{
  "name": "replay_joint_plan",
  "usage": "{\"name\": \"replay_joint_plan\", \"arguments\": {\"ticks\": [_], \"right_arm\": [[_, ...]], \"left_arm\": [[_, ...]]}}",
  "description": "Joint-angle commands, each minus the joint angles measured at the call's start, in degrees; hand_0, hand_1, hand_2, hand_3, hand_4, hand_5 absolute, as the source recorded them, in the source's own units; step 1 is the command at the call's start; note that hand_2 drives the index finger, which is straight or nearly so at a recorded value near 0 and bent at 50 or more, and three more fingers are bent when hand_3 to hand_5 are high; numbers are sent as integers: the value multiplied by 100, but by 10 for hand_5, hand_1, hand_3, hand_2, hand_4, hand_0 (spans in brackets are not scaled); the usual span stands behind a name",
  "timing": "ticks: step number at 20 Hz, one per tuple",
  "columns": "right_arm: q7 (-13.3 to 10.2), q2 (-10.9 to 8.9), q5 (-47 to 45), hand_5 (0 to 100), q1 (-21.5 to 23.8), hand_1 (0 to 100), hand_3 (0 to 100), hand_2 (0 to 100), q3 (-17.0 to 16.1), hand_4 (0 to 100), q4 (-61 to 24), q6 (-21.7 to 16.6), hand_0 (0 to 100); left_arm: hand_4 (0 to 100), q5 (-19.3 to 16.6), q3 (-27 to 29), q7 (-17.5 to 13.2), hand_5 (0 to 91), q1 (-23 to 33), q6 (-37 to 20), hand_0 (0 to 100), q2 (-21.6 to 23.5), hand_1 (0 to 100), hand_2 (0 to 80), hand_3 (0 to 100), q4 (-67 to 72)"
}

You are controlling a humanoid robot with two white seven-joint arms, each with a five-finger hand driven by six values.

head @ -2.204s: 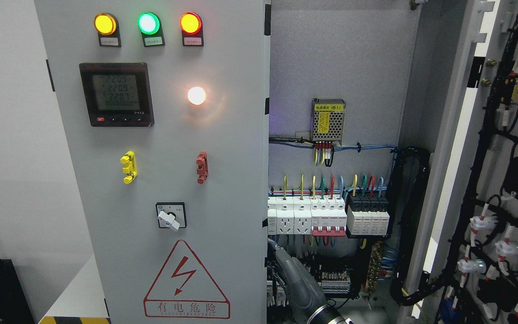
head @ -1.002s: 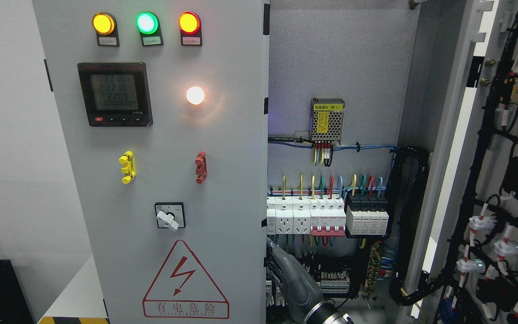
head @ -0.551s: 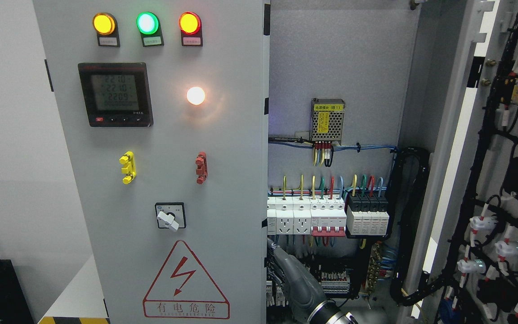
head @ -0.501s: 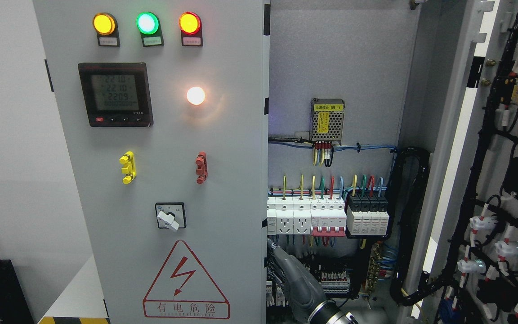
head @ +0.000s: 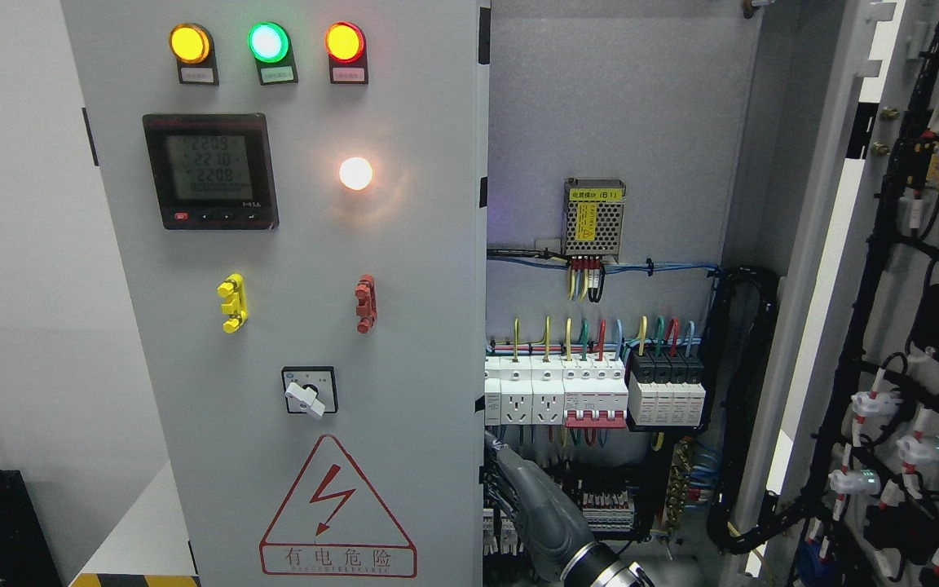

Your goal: Open door with both hands

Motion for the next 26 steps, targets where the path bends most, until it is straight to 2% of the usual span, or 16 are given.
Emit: {"name": "replay_joint_plan", "arguments": {"ticks": [1,26], "right_arm": [[-16,-25,-194,0,-27,0,0,0,6,0,62,5,386],[10,-25,-248,0,-36,0,0,0,50,0,88,5,386]], "left_arm": [[0,-7,0,-1,0,105,-1,0,0,0,0,0,-9],[0,2,0,-1,0,105,-1,0,0,0,0,0,-9]]}}
